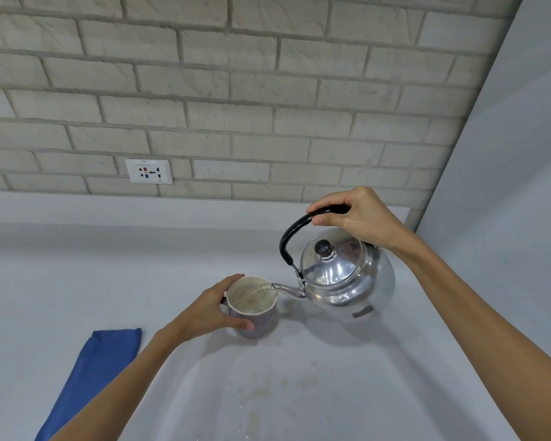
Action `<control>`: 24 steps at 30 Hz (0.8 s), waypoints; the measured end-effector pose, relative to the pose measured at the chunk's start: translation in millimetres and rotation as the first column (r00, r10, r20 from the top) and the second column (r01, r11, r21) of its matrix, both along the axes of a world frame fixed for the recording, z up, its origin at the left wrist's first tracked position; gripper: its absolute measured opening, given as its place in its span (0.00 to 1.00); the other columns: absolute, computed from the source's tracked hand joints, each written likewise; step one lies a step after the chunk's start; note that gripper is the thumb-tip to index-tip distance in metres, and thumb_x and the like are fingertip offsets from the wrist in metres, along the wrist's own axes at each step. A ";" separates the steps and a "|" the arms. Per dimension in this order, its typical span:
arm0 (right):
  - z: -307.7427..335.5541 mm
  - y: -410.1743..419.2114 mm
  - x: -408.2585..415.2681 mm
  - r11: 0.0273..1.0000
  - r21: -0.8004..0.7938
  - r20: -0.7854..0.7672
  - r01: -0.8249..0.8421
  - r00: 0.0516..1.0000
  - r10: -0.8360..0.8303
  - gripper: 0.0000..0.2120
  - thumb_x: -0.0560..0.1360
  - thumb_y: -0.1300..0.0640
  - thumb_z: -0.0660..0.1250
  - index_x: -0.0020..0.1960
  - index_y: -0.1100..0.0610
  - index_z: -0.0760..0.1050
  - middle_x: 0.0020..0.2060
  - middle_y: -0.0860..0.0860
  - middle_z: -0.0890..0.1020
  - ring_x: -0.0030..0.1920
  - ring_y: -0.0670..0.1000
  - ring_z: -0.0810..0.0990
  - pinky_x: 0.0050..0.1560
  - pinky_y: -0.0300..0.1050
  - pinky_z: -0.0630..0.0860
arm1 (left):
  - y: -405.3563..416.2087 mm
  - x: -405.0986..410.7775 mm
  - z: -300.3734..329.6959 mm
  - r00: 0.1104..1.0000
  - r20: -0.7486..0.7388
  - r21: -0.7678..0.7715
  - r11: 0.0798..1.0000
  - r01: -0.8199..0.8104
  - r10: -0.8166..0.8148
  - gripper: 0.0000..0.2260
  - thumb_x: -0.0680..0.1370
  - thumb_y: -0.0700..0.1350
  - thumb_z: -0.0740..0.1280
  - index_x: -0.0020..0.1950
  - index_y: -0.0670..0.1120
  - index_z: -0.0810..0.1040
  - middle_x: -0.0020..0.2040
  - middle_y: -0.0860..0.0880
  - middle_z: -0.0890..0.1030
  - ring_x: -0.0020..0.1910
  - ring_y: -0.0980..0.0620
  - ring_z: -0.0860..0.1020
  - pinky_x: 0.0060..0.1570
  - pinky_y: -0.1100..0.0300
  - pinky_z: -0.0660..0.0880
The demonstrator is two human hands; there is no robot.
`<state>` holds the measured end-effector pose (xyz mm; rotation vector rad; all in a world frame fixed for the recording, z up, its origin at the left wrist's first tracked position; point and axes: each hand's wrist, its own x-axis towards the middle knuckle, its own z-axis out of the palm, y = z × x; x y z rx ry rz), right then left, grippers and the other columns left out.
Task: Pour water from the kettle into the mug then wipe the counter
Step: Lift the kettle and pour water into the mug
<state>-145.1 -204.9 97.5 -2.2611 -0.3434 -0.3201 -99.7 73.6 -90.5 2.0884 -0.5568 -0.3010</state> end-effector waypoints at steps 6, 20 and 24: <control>4.8 -0.5 -0.5 1.000 -0.013 0.005 0.003 1.000 -0.003 0.09 0.68 0.61 0.75 0.48 0.53 0.84 0.44 0.47 0.86 0.47 0.41 0.83 0.52 0.30 0.75 | -0.3 -0.9 1.9 1.000 0.003 -0.001 1.000 0.000 0.000 0.38 0.55 0.61 0.80 0.58 0.74 0.65 0.57 0.71 0.75 0.57 0.68 0.73 0.50 0.73 0.71; 9.5 0.7 -1.2 0.998 -0.055 0.031 0.022 0.999 -0.020 0.08 0.68 0.59 0.76 0.46 0.51 0.85 0.43 0.48 0.86 0.46 0.43 0.82 0.52 0.36 0.75 | 0.0 -2.0 2.7 1.000 0.001 -0.007 1.000 0.005 -0.005 0.36 0.56 0.59 0.81 0.57 0.74 0.66 0.56 0.73 0.74 0.57 0.69 0.73 0.49 0.79 0.70; 10.9 0.4 -0.6 0.995 -0.091 0.047 0.031 0.999 -0.026 0.08 0.68 0.58 0.76 0.47 0.51 0.84 0.43 0.48 0.87 0.47 0.45 0.82 0.53 0.38 0.76 | 0.2 -1.7 1.8 1.000 0.004 -0.013 1.000 0.002 -0.002 0.37 0.56 0.59 0.81 0.59 0.72 0.66 0.56 0.71 0.75 0.57 0.69 0.73 0.49 0.78 0.71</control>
